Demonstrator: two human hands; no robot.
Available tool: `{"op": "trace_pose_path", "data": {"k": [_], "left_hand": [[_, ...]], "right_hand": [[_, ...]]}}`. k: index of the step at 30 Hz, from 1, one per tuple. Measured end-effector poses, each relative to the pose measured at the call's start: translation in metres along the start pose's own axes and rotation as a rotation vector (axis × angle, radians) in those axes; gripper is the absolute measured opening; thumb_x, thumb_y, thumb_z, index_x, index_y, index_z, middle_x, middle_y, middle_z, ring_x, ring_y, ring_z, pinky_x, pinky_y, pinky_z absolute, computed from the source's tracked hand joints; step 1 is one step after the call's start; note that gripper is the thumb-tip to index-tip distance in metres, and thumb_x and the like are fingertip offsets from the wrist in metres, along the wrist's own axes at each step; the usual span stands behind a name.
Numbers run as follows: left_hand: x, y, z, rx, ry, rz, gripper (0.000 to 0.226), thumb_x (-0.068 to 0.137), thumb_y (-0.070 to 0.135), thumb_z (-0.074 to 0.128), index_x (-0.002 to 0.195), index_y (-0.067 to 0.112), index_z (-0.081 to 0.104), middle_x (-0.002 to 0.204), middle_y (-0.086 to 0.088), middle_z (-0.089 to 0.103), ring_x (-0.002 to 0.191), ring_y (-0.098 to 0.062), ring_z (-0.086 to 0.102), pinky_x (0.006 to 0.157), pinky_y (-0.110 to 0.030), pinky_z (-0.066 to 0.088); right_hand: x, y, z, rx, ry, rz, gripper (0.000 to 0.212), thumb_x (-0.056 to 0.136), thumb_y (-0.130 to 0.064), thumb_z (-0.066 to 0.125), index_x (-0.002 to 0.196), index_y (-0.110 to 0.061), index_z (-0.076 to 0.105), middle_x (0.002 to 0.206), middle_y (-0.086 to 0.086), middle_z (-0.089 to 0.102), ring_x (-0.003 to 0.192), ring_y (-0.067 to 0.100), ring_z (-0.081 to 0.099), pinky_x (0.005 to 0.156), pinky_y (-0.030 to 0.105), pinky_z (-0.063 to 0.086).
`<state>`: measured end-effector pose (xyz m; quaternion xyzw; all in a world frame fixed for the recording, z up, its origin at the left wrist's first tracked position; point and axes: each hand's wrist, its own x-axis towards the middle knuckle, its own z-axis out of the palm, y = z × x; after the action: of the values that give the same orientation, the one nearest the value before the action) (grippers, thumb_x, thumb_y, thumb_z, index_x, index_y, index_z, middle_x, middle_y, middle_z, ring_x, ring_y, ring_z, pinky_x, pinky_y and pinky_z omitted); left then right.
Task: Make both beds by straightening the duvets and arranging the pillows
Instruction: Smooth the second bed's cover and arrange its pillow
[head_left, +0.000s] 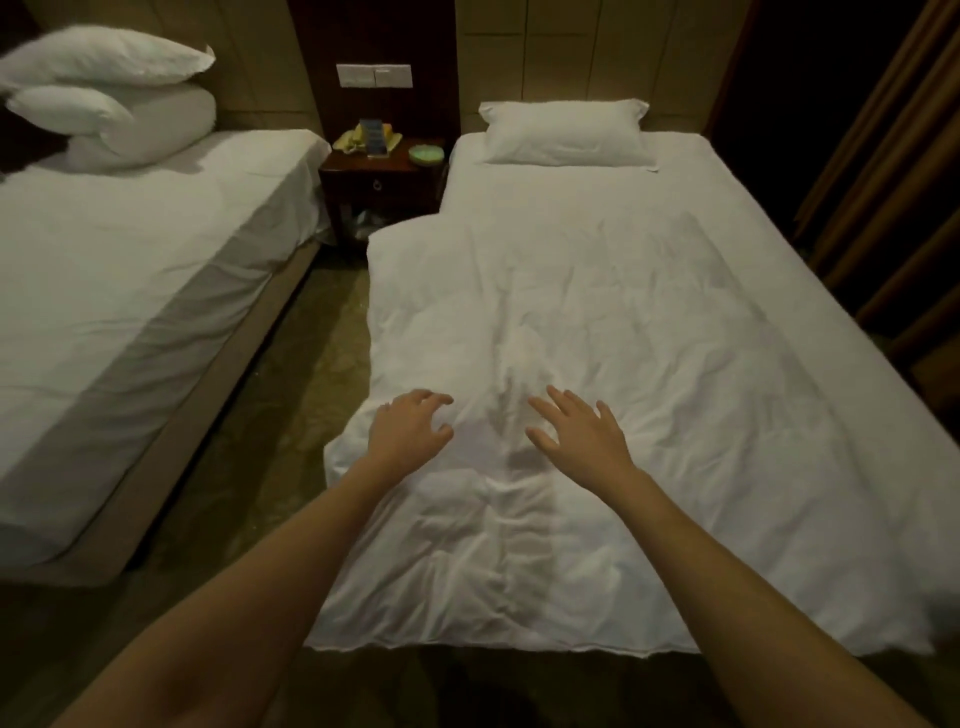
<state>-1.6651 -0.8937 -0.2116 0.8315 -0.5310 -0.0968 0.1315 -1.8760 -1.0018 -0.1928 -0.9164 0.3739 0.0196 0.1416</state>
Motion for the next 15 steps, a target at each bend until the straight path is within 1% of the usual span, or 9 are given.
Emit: {"op": "trace_pose_path", "data": {"k": [2, 6, 10, 13, 15], "left_hand": [[-0.005, -0.003, -0.030, -0.015, 0.010, -0.013, 0.043, 0.089, 0.030, 0.054, 0.132, 0.024, 0.053, 0.138, -0.004, 0.051, 0.120, -0.025, 0.050, 0.098, -0.039, 0.043], [-0.022, -0.014, -0.074, -0.070, 0.039, -0.068, 0.042, 0.090, 0.030, 0.053, 0.132, 0.023, 0.051, 0.137, -0.003, 0.051, 0.120, -0.023, 0.049, 0.094, -0.037, 0.045], [-0.044, -0.029, -0.102, -0.085, 0.036, -0.123, 0.045, 0.092, 0.032, 0.052, 0.136, 0.024, 0.048, 0.136, -0.003, 0.051, 0.119, -0.022, 0.050, 0.090, -0.034, 0.044], [-0.052, -0.039, -0.118, -0.100, 0.032, -0.159, 0.047, 0.092, 0.036, 0.051, 0.138, 0.024, 0.046, 0.137, -0.003, 0.050, 0.123, -0.023, 0.047, 0.091, -0.035, 0.043], [-0.052, -0.046, -0.128, -0.103, 0.011, -0.163, 0.049, 0.091, 0.035, 0.051, 0.138, 0.024, 0.045, 0.135, -0.004, 0.052, 0.121, -0.023, 0.049, 0.090, -0.036, 0.044]], "right_hand": [[-0.001, -0.018, -0.021, -0.006, 0.003, -0.010, 0.051, 0.101, -0.047, 0.029, 0.150, -0.032, 0.022, 0.160, -0.005, 0.012, 0.146, 0.013, 0.009, 0.117, 0.044, 0.005], [-0.004, -0.046, -0.041, -0.042, -0.005, -0.042, 0.052, 0.101, -0.048, 0.029, 0.150, -0.033, 0.022, 0.160, -0.006, 0.013, 0.146, 0.013, 0.010, 0.117, 0.044, 0.005], [-0.006, -0.064, -0.048, -0.077, 0.004, -0.068, 0.052, 0.101, -0.047, 0.031, 0.149, -0.033, 0.023, 0.159, -0.005, 0.016, 0.146, 0.013, 0.012, 0.116, 0.044, 0.006], [-0.004, -0.083, -0.049, -0.079, -0.014, -0.078, 0.052, 0.101, -0.047, 0.031, 0.149, -0.031, 0.023, 0.159, -0.004, 0.016, 0.146, 0.014, 0.013, 0.117, 0.046, 0.008], [-0.004, -0.096, -0.048, -0.081, -0.019, -0.085, 0.052, 0.101, -0.047, 0.031, 0.150, -0.031, 0.023, 0.159, -0.005, 0.016, 0.146, 0.014, 0.012, 0.117, 0.045, 0.008]]}}
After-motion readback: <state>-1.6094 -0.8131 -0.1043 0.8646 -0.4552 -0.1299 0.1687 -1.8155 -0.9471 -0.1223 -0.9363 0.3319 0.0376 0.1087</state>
